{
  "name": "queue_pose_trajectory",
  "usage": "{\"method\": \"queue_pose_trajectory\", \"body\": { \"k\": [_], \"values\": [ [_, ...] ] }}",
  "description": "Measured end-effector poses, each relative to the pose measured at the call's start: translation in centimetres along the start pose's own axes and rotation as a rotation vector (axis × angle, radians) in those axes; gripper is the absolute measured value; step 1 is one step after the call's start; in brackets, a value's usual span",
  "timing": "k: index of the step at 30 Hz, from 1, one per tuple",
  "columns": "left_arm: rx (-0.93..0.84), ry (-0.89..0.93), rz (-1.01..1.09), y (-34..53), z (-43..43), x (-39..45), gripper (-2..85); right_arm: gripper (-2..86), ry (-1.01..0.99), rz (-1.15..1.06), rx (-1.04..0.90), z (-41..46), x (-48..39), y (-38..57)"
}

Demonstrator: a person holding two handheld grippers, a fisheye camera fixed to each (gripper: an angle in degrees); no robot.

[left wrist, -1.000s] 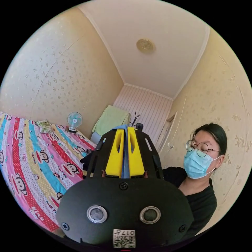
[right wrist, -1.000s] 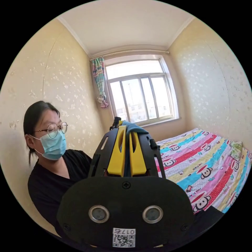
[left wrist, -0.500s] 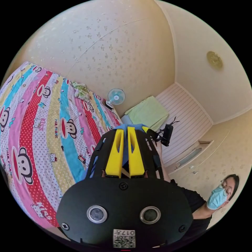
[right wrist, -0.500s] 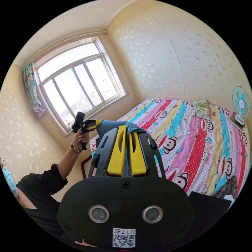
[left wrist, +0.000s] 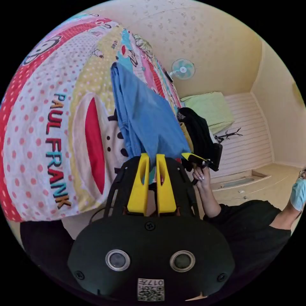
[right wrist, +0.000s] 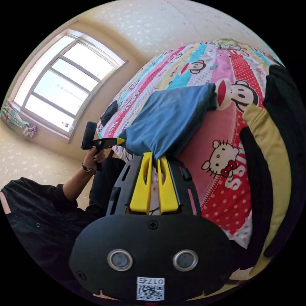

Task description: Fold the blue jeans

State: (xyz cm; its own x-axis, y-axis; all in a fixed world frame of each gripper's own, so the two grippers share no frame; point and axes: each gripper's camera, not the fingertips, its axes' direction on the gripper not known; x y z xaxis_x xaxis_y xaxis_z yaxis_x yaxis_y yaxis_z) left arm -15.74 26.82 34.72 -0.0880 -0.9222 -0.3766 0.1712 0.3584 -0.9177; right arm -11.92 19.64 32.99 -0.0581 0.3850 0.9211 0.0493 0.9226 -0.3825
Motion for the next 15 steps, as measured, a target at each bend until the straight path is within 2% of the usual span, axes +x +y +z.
{"method": "queue_pose_trajectory", "body": {
  "k": [2,3,7,9,12,15],
  "values": [
    [0.070,0.106,-0.037,0.2,-2.0,-0.4,6.9,6.8,-0.128,0.020,0.029,-1.8,1.7,0.0],
    [0.110,0.099,-0.045,0.1,-3.5,0.0,8.4,8.4,-0.177,0.042,0.083,-3.5,2.7,-0.3],
    [0.178,-0.013,-0.043,-2.8,-7.4,2.2,15.5,16.1,-0.087,0.091,0.024,-5.2,4.2,-5.5],
    [0.125,-0.042,-0.036,-6.3,-7.6,2.8,20.5,19.3,-0.077,0.142,-0.024,-4.3,5.2,-8.2],
    [0.033,-0.067,-0.076,-10.0,-5.4,2.1,21.4,20.5,-0.182,0.255,-0.016,-1.9,7.8,-11.3],
    [-0.054,-0.129,-0.126,-11.4,-2.5,1.1,20.2,18.2,-0.295,0.373,-0.007,0.8,10.2,-12.1]
  ]
}}
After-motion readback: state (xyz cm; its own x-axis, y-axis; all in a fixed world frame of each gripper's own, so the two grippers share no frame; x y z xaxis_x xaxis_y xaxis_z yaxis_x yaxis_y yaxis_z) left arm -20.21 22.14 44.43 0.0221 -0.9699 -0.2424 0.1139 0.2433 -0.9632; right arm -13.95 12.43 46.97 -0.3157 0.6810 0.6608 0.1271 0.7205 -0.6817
